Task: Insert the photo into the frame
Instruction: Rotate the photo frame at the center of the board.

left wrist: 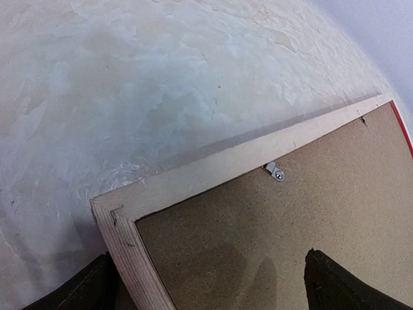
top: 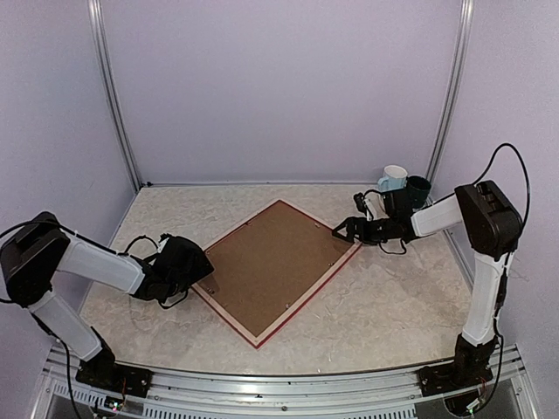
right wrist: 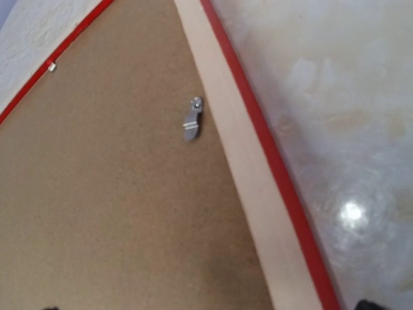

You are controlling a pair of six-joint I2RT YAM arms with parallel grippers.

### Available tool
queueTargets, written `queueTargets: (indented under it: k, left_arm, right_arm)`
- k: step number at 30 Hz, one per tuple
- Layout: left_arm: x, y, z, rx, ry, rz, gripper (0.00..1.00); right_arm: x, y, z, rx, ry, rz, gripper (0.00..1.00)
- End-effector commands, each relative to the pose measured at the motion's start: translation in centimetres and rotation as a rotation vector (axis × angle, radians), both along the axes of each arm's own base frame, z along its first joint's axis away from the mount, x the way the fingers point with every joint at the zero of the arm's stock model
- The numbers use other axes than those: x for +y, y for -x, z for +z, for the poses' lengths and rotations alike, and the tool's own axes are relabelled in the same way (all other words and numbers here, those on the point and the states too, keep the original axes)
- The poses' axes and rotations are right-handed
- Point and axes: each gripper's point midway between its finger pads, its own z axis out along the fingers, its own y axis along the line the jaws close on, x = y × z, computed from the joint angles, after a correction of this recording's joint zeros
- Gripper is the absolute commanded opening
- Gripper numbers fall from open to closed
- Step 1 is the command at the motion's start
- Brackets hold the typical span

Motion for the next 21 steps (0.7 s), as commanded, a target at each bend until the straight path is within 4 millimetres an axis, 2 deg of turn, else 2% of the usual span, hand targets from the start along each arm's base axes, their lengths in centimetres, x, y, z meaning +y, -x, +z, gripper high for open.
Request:
queueTargets:
  k: [1,11,21]
  left_arm:
    - [-3.4,-2.1,1.6,-0.048,0.062,-0.135,0.99]
    - [-5.2,-4.3,1.1,-0.045,0.067,-0.233,0.99]
    - [-8.0,-5.9,1.0,-0.068,0.087,-0.351,0.99]
  right_arm:
    - [0.8,2.2,-0.3,0.017,0.007,0.018,0.99]
    - [0.3,6.5,0.2,0.041,0.030,-0.023,0.99]
    - [-0.3,9.5,1.1,0.034,0.053,-0.023,0.99]
